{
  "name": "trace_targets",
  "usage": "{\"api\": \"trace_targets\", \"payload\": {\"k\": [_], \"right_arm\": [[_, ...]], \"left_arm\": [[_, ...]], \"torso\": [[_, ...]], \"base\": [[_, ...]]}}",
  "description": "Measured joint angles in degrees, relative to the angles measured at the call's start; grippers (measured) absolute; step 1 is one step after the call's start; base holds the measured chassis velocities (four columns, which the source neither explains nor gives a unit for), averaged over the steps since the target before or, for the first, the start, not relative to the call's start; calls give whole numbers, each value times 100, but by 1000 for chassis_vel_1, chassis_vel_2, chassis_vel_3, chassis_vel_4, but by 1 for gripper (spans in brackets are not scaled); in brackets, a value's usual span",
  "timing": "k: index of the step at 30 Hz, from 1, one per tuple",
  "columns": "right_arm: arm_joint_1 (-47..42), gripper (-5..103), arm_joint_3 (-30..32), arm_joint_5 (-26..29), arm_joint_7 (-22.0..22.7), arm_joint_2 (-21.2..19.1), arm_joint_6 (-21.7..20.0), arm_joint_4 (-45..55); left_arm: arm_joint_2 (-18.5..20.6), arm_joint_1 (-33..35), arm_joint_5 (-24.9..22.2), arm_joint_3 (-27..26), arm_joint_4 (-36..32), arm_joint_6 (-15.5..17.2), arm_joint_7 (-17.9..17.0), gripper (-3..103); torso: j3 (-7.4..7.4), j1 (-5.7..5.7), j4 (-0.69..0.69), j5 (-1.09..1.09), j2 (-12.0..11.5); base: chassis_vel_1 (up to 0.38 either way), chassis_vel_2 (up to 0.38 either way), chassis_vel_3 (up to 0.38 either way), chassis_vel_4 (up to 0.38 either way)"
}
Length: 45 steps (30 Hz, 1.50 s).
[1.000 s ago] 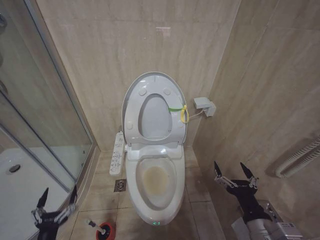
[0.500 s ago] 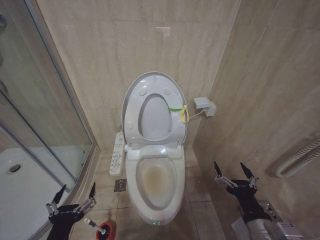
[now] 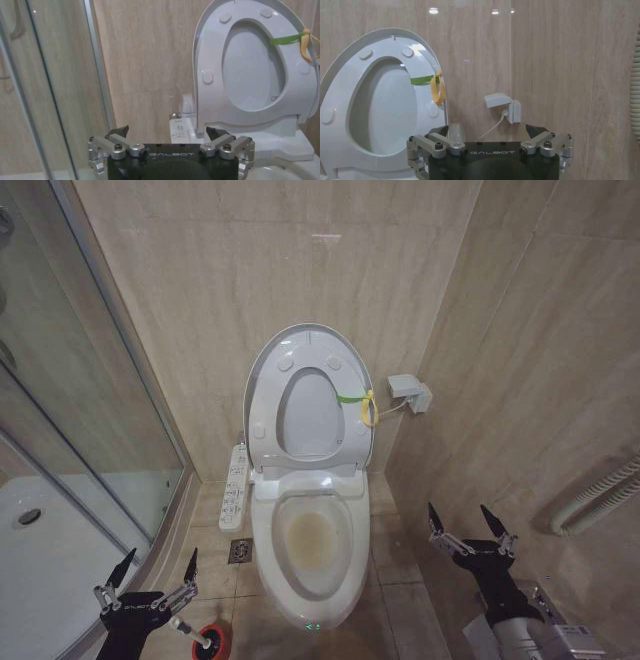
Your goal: Open the toilet lid, clean the toilet bowl with a toilet brush, close the toilet lid, and flush.
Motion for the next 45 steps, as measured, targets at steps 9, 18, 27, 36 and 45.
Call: {"api": "trace_targets", "payload": {"k": [9, 18, 27, 36, 45], "right_arm": [[0, 100, 0, 0, 0, 0, 0, 0], [0, 100, 0, 0, 0, 0, 0, 0], [0, 100, 0, 0, 0, 0, 0, 0], [0, 100, 0, 0, 0, 0, 0, 0], [0, 100, 0, 0, 0, 0, 0, 0]], "left_arm": [[-70, 41, 291, 191, 25, -174, -136, 100], [-135, 131, 648, 265, 37, -327, -203, 100], [-139, 132, 668, 257, 43, -345, -203, 100], [-139, 131, 663, 253, 46, -346, -201, 100], [-138, 129, 658, 251, 49, -346, -198, 100]], "torso": [[0, 0, 0, 0, 0], [0, 0, 0, 0, 0], [0, 0, 0, 0, 0], [0, 0, 0, 0, 0], [0, 0, 0, 0, 0]], "base": [[0, 0, 0, 0], [0, 0, 0, 0], [0, 0, 0, 0], [0, 0, 0, 0], [0, 0, 0, 0]]}}
